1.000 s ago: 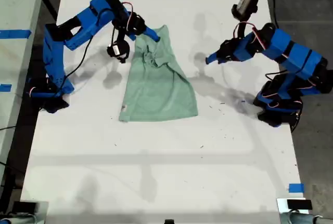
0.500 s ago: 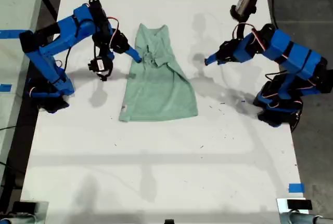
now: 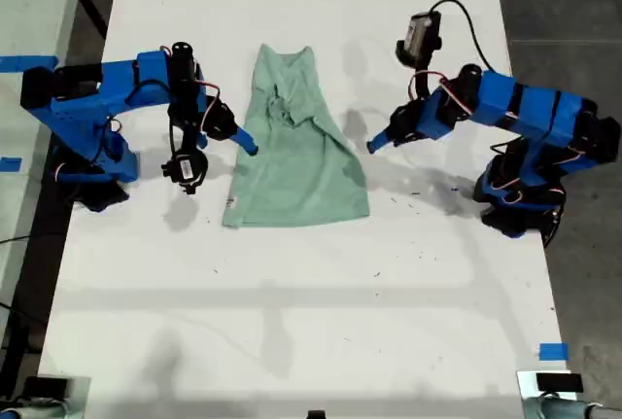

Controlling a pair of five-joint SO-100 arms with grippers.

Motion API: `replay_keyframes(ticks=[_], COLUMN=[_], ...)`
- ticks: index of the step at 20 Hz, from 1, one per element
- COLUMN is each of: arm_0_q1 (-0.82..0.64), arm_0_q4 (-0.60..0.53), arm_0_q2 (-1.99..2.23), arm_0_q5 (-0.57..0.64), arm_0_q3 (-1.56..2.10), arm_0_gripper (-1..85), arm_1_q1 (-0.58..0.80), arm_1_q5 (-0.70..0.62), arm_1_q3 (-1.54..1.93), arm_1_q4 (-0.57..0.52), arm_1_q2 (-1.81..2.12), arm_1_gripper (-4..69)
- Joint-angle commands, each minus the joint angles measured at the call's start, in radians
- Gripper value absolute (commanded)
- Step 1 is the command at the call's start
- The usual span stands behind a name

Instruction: Fold tshirt

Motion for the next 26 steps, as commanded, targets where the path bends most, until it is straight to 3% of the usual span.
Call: replay_keyframes(ticks=[1,6,12,20,22,26], arm_0_q1=[0.014,0.005,-0.014,-0.015,-0.015,-0.012], arm_0_q4=[-0.009,-0.003,-0.011,-0.043,-0.046,-0.066], arm_0_q2=[0.054,0.074,0.193,0.202,0.201,0.198], arm_0_q5=[-0.014,-0.005,-0.011,-0.011,-0.011,-0.011], arm_0_q3=[-0.005,0.018,0.115,0.143,0.147,0.160], arm_0_gripper=[36.3,36.3,35.9,35.4,35.4,35.3], arm_1_q1=[-0.038,-0.061,-0.117,-0.129,-0.129,-0.144], arm_1_q5=[0.017,0.020,0.061,0.074,0.089,0.118], arm_1_q3=[0.005,0.052,0.064,0.015,0.009,-0.025], arm_1_q4=[-0.110,-0.288,-0.428,-0.456,-0.445,-0.385], arm_1_q2=[-0.066,-0.227,-0.428,-0.601,-0.607,-0.607], arm_1_gripper=[20.0,20.3,20.5,13.2,1.7,-0.3])
